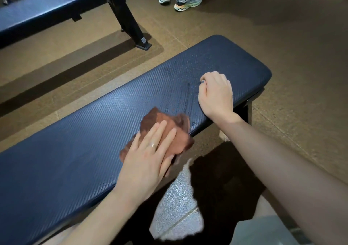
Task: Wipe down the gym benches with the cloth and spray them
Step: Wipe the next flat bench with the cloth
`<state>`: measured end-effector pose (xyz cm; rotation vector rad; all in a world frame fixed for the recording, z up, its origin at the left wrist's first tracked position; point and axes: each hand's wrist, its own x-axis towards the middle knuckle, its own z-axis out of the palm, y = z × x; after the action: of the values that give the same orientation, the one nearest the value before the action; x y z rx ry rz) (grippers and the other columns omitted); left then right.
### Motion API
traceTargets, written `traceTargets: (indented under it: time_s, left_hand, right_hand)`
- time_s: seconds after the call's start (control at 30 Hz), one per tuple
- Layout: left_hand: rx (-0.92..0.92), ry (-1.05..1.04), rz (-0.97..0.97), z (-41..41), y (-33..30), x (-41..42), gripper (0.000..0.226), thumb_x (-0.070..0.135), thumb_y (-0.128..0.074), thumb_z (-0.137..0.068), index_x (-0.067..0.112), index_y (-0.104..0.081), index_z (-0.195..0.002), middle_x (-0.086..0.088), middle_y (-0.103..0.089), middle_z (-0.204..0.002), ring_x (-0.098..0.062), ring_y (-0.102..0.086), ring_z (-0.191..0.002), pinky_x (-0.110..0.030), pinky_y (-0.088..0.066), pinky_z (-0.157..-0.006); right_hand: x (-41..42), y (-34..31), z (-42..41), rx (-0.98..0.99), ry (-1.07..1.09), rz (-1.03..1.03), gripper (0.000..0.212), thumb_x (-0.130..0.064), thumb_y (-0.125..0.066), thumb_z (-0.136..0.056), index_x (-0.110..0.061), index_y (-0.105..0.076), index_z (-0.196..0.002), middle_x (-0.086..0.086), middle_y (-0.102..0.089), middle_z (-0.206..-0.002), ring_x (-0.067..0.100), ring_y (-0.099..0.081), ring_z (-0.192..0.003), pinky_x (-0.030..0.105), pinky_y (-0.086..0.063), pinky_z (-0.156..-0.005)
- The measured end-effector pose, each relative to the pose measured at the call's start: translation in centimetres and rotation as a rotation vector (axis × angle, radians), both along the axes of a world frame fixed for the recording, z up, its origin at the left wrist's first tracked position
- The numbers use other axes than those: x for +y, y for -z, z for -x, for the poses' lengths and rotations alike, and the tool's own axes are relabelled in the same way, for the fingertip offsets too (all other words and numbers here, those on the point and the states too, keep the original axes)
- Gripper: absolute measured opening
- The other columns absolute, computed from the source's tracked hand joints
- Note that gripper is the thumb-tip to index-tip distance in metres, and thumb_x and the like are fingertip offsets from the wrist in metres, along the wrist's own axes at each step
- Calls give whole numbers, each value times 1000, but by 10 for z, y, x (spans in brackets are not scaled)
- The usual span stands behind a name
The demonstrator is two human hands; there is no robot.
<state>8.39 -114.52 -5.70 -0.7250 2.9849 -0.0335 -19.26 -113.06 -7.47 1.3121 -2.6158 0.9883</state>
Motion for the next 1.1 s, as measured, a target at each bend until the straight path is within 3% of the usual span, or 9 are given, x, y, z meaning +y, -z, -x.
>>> traceTargets:
  time_s: [0.13, 0.3, 0.4, 0.57, 0.73, 0.9, 1.03, 1.1]
  left_hand:
    - [-14, 13, 47, 2, 7, -7, 64, 48, -36, -101, 20, -35, -159, -11, -31, -166, -29, -36, -150, -57, -42, -112]
    - [44, 29, 69, 99, 7, -15, 63, 51, -26, -104, 22, -35, -158, -12, -31, -166, -28, -32, -152, -54, -31, -118]
    - [78, 10, 44, 119, 6, -11, 61, 48, -34, -104, 21, -35, -158, -12, -31, -166, -28, -31, -153, -54, -27, -120]
    - [9, 131, 135, 33, 6, -4, 64, 40, -37, -101, 20, -29, -161, -11, -27, -168, -28, -33, -151, -54, -35, -116]
    - [-40, 99, 131, -37, 5, -11, 68, 36, -39, -95, 18, -33, -160, -11, -27, -168, -29, -34, -150, -55, -39, -111]
    - [-28, 86, 163, 48, 9, -7, 64, 42, -34, -101, 11, -39, -157, -20, -36, -162, -36, -41, -147, -58, -37, -115]
    - [19, 84, 168, 136, 12, 3, 65, 45, -40, -105, 14, -29, -161, -20, -30, -164, -34, -33, -151, -57, -30, -120]
    - [20, 64, 167, 157, 12, 6, 64, 45, -37, -107, 15, -23, -162, -18, -27, -166, -33, -29, -153, -56, -27, -121]
  right_hand:
    - [12, 0, 28, 164, 8, -92, 27, -21, -42, -98, -11, -66, -105, 9, -64, -106, 33, -56, -101, 45, -40, -87]
    - [20, 10, 48, 105, 151, -21, 22, -17, -44, -97, -12, -65, -103, 8, -60, -112, 30, -54, -103, 44, -41, -90]
    - [20, 12, 49, 100, 134, -15, 23, -16, -42, -97, -13, -64, -103, 8, -60, -112, 29, -54, -104, 45, -42, -89]
    - [22, 11, 48, 94, 132, -8, 27, -17, -38, -97, -12, -64, -104, 8, -59, -112, 31, -53, -102, 44, -39, -89]
    - [22, 11, 46, 105, 132, -35, 26, -19, -39, -99, -11, -63, -106, 8, -59, -114, 30, -52, -104, 44, -39, -92]
    - [19, 10, 50, 110, 120, -47, 24, -18, -41, -100, -12, -64, -107, 7, -59, -115, 30, -51, -107, 43, -37, -94]
    - [21, -1, 74, 193, 29, -85, 26, -18, -42, -100, -12, -66, -110, 11, -61, -113, 33, -54, -106, 45, -39, -91]
    - [26, -3, 100, 245, 86, -123, 29, -21, -42, -99, -11, -65, -113, 13, -61, -114, 36, -54, -107, 46, -40, -90]
